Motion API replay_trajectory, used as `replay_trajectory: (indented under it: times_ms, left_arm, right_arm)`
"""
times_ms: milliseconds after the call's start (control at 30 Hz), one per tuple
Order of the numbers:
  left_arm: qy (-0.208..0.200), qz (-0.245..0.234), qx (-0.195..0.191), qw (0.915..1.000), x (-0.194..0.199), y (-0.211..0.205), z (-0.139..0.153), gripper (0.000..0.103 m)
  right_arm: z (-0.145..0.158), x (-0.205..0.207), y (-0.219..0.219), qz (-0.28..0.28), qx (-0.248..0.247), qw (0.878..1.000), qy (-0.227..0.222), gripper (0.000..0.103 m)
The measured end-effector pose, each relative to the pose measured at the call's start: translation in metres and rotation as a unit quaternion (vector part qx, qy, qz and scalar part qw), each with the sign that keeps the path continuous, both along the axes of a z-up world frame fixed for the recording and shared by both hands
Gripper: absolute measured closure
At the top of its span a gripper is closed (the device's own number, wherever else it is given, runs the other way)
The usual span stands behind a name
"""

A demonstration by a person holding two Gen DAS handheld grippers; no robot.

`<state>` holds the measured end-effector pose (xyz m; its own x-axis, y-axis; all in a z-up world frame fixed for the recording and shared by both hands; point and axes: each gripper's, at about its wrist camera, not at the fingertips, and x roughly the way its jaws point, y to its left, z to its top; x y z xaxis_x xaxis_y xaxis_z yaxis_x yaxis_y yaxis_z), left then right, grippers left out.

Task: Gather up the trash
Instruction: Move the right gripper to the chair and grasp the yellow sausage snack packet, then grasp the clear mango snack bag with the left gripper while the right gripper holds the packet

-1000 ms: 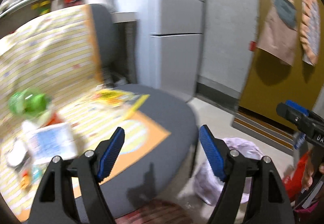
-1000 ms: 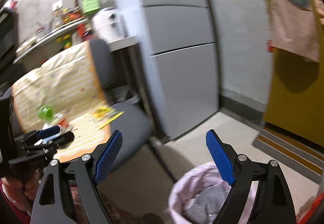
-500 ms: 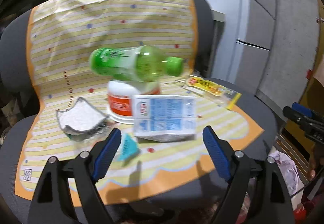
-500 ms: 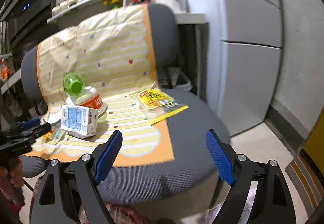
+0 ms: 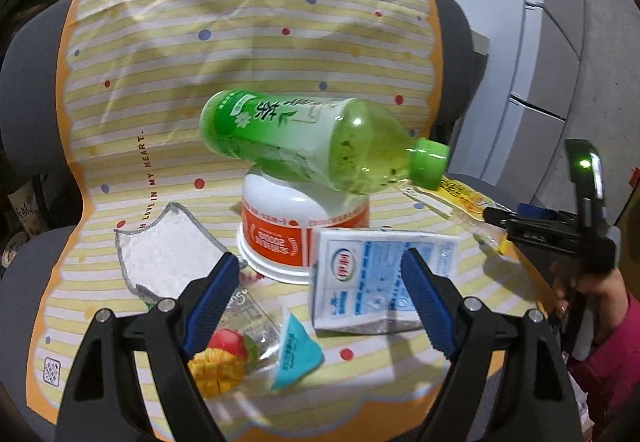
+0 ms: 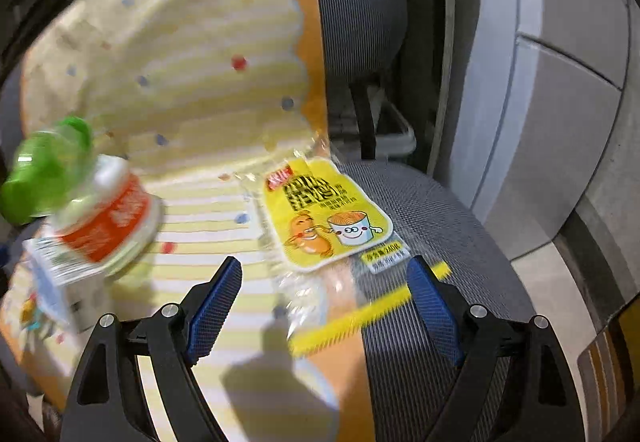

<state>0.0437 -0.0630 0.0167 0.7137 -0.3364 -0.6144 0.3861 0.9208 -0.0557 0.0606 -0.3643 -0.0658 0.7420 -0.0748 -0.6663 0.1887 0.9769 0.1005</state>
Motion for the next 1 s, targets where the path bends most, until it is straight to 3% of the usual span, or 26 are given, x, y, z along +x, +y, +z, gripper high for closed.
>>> replay_trajectory:
  times_ms: [67, 200, 233, 300, 367, 400, 467, 567, 767, 867, 1000]
  left_arm:
    - [0.005, 0.004, 0.000, 1.0000, 0.005, 0.002, -0.002, 0.022]
    - [0.012, 0.008, -0.007, 0.9999, 0.010, 0.005, -0.005, 0.022]
    - [0.013, 0.008, -0.008, 0.9999, 0.011, 0.005, -0.005, 0.022]
    - [0.013, 0.008, -0.007, 0.9999, 0.008, 0.006, -0.005, 0.022]
    - [0.013, 0.007, -0.006, 0.9999, 0.005, 0.007, -0.005, 0.022]
    - [0.013, 0.008, -0.008, 0.9999, 0.001, 0.009, -0.003, 0.022]
    - [0.010, 0.010, -0.009, 0.9999, -0.005, 0.014, -0.001, 0.022]
    - [-0.004, 0.015, -0.008, 0.9998, -0.018, 0.027, 0.008, 0.022]
    - [-0.025, 0.027, -0.016, 0.9992, -0.041, 0.055, 0.022, 0.022]
    - [-0.025, 0.026, -0.016, 0.9992, -0.052, 0.065, 0.019, 0.022]
    - [-0.010, 0.017, -0.012, 0.9997, -0.064, 0.076, 0.006, 0.022]
  right_arm:
    - [-0.009, 0.017, -0.006, -0.006, 0.007, 0.999, 0.044, 0.019]
    - [-0.015, 0.025, 0.002, 0.003, -0.037, 0.997, 0.073, 0.021]
    - [-0.017, 0.025, 0.007, 0.011, -0.050, 0.996, 0.077, 0.028]
    - [-0.016, 0.022, 0.015, 0.031, -0.055, 0.995, 0.075, 0.056]
    - [-0.016, 0.017, 0.021, 0.028, -0.066, 0.995, 0.075, 0.063]
    - [-0.016, 0.013, 0.020, 0.027, -0.056, 0.996, 0.071, 0.079]
    - [-0.014, 0.003, 0.016, 0.017, -0.030, 0.997, 0.066, 0.086]
    - [-0.006, -0.027, 0.017, 0.004, 0.005, 0.999, 0.052, 0.087]
    - [0.014, -0.112, 0.040, -0.061, 0.015, 0.997, 0.036, 0.084]
    - [0.006, -0.129, 0.057, -0.049, 0.020, 0.997, 0.056, 0.068]
    - [-0.006, -0.132, 0.078, -0.004, 0.034, 0.997, 0.070, 0.067]
